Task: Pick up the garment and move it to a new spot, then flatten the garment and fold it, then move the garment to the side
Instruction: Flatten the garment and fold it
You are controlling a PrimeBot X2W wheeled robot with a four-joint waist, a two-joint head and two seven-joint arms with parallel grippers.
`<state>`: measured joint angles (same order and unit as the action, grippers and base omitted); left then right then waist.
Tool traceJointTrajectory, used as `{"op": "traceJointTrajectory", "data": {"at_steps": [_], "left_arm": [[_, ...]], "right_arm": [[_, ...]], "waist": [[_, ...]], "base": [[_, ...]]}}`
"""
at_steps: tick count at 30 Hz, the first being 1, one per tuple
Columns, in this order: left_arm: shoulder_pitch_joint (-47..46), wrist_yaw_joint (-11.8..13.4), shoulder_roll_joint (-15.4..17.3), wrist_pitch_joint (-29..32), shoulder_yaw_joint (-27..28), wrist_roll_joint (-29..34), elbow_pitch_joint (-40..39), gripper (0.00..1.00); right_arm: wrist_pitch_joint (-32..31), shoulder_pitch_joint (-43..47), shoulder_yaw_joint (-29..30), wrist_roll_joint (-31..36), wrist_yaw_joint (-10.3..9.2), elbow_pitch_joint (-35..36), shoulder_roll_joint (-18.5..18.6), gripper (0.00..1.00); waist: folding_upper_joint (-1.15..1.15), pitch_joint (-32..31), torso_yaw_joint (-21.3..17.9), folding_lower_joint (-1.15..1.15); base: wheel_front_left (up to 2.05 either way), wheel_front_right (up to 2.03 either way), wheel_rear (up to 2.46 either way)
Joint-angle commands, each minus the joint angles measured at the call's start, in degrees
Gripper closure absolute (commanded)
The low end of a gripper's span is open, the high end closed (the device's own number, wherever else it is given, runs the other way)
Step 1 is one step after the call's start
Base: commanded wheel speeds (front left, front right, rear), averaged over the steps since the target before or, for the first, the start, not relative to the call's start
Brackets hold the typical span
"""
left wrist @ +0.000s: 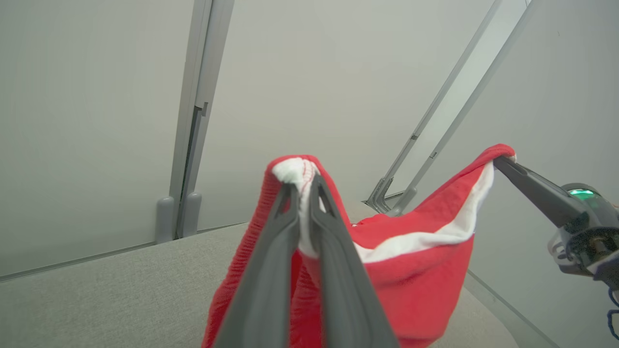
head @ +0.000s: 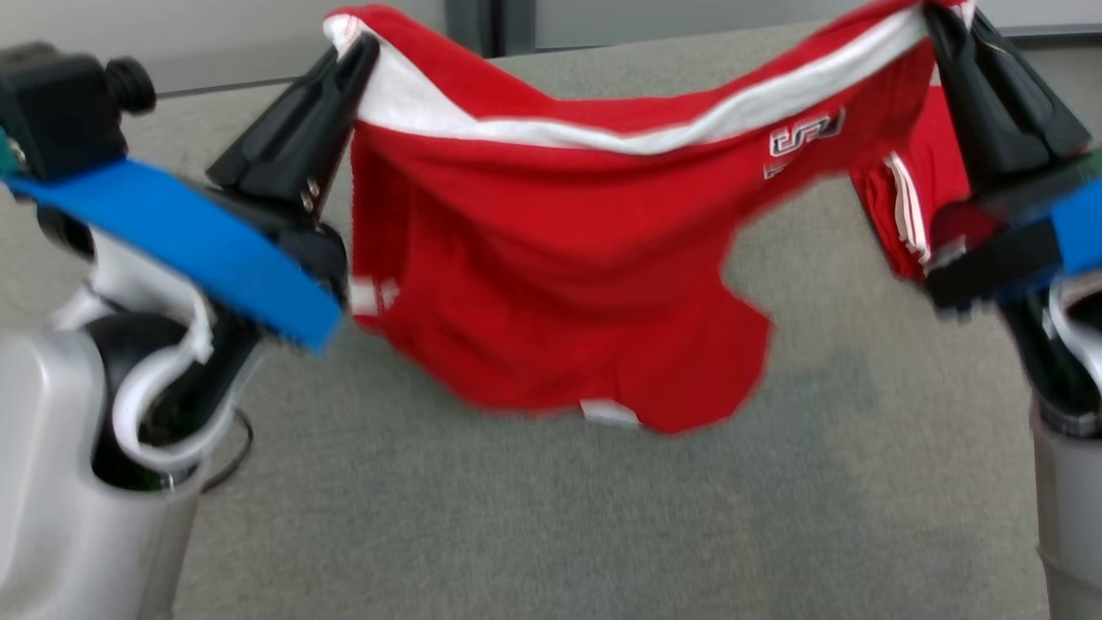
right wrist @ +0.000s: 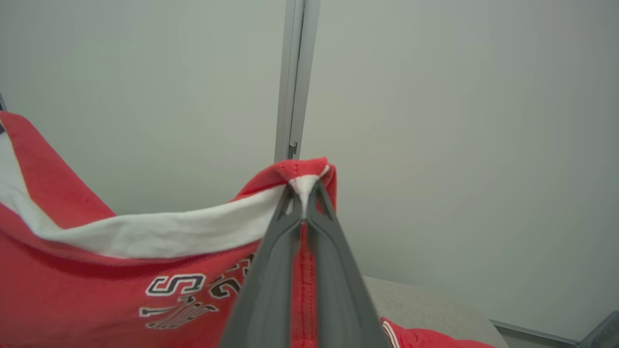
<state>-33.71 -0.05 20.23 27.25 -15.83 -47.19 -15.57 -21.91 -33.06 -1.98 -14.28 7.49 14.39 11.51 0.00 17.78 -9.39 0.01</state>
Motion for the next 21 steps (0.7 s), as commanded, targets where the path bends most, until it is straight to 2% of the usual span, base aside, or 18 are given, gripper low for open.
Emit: {"op": "traceJointTrajectory", "data": {"at_steps": [1, 5, 8, 12, 17, 21], "left_arm": [[-2.68, -0.30, -0.14, -0.02, 0.32, 0.47, 1.28, 1.00], [-12.12, -1.38, 2.19, -0.61, -0.21, 6.04, 7.93, 1.00], [-19.27, -1.73, 1.90, -2.76, -0.35, 9.40, 13.51, 1.00], [-27.67, -1.86, 0.93, -8.50, 0.49, 12.98, 21.15, 1.00], [-33.96, -3.05, -0.02, -16.09, 0.83, 15.50, 28.03, 1.00], [-33.66, -4.02, -1.09, -21.84, 0.72, 16.01, 32.56, 1.00]], "right_arm": [[0.73, -2.90, -0.38, -0.65, 0.01, -1.78, 0.25, 1.00], [5.11, -14.51, -0.87, -1.82, 0.01, -11.94, -1.58, 1.00], [9.37, -23.00, -0.92, -1.53, 0.01, -19.98, -2.47, 1.00], [16.83, -32.31, -1.04, 1.15, 0.00, -27.69, -2.48, 1.00], [25.25, -38.77, 0.25, 5.74, -0.01, -33.19, -3.31, 1.00], [27.94, -37.77, -0.32, 7.02, -0.01, -36.45, -4.28, 1.00]], "waist": [[0.00, 2.28, 0.87, -0.01], [0.00, 7.30, 0.03, -0.01], [0.00, 10.18, -0.38, -0.01], [0.00, 12.02, -0.30, -0.01], [0.00, 12.44, -0.13, -0.01], [0.00, 12.39, -0.19, -0.01]], "base": [[0.00, 0.00, 0.00], [0.00, 0.00, 0.00], [0.00, 0.00, 0.00], [0.00, 0.00, 0.00], [0.00, 0.00, 0.00], [0.00, 0.00, 0.00]]}}
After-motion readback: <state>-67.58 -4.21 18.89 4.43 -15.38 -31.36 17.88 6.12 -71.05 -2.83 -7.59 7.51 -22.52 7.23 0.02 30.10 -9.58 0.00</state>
